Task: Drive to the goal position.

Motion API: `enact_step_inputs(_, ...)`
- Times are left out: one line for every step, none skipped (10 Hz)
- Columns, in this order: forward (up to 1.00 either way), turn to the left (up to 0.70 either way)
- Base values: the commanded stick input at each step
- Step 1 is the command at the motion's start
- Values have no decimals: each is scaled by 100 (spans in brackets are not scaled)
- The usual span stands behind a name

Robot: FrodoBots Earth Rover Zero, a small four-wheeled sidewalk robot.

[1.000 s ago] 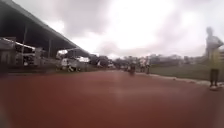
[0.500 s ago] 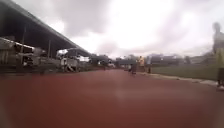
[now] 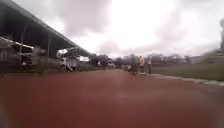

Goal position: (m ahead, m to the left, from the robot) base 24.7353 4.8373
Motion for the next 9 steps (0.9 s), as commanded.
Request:
enact_step_inputs(50, 2)
enact_step_inputs(50, 2)
enact_step_inputs(50, 2)
enact_step_inputs(50, 2)
enact_step_inputs(50, 2)
enact_step_inputs(50, 2)
enact_step_inputs(50, 2)
enact_step_inputs(50, 2)
enact_step_inputs(50, 2)
